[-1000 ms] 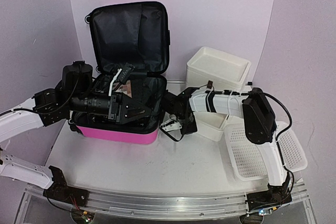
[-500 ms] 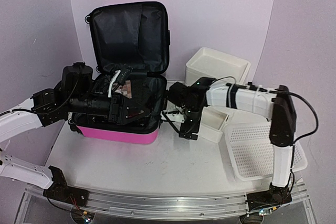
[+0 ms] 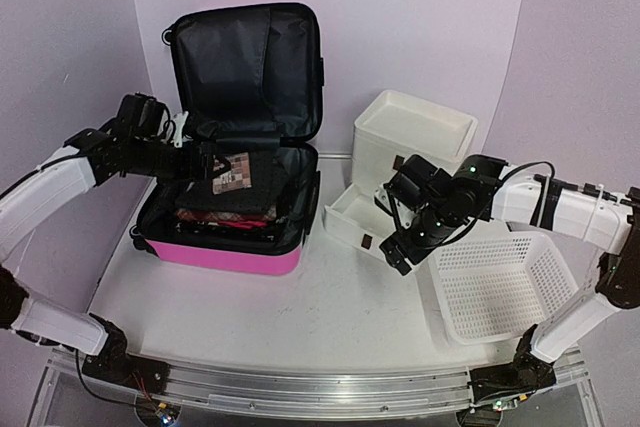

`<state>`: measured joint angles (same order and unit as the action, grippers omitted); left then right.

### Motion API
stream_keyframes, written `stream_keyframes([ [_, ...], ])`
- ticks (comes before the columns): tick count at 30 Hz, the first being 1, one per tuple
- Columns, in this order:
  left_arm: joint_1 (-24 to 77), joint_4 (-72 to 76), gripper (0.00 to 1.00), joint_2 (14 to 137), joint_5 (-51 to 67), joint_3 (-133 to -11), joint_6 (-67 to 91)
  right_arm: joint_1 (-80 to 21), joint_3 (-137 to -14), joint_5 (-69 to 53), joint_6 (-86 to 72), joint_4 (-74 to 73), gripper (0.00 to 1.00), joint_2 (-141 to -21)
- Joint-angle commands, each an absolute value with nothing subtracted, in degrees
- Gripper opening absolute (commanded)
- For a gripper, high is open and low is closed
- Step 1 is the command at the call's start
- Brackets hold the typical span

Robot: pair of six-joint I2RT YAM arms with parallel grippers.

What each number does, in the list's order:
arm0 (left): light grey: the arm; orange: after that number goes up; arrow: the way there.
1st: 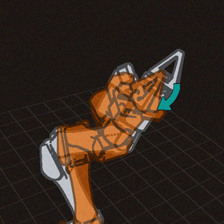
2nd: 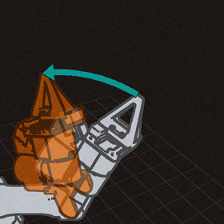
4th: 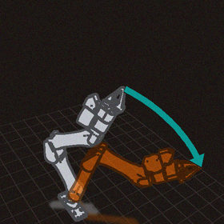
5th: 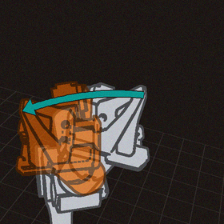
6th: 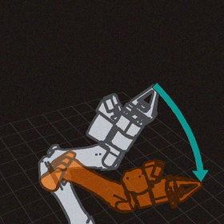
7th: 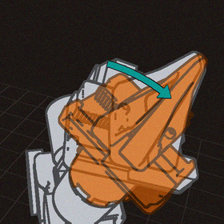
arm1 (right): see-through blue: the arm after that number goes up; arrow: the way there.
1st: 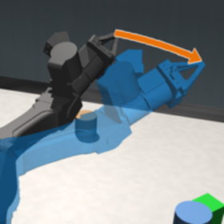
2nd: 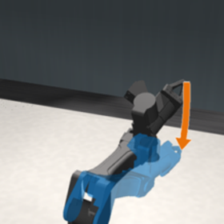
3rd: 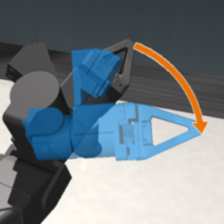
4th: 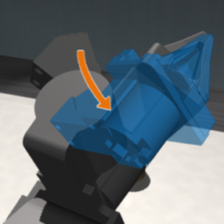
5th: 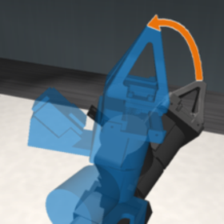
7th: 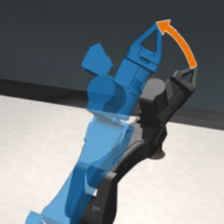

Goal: Open, take out, and arrange the luggage

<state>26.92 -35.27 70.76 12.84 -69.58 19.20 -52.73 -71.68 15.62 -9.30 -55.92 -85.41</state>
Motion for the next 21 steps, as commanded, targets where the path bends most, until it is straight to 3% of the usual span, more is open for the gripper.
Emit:
stream_keyframes([
  [1, 19.62, -37.0, 0.95, 83.45, 17.39, -79.7, 17.74, -52.35, -70.18, 13.32, -16.47, -52.88, 0.98, -81.67],
  [7, 7.33, -34.91, 0.9, 103.19, 35.88, -90.78, 14.57, -52.38, -68.23, 13.89, -18.3, -52.82, 0.98, -77.12],
  [10, 4.67, -33.51, 0.91, 108.81, 46.67, -94.42, 14.27, -52.3, -67.09, 13.21, -18.67, -52.85, 0.98, -74.07],
  [13, 4.45, -31.97, 0.96, 110.58, 45.75, -95.41, 13.63, -52.31, -65.92, 13.71, -19.02, -52.83, 0.98, -71.68],
  [21, 3.5, -29.22, 0.95, 117.76, 51.04, -98.35, 14.71, -52.36, -66.96, 13.44, -18.55, -52.87, 0.98, -70.57],
])
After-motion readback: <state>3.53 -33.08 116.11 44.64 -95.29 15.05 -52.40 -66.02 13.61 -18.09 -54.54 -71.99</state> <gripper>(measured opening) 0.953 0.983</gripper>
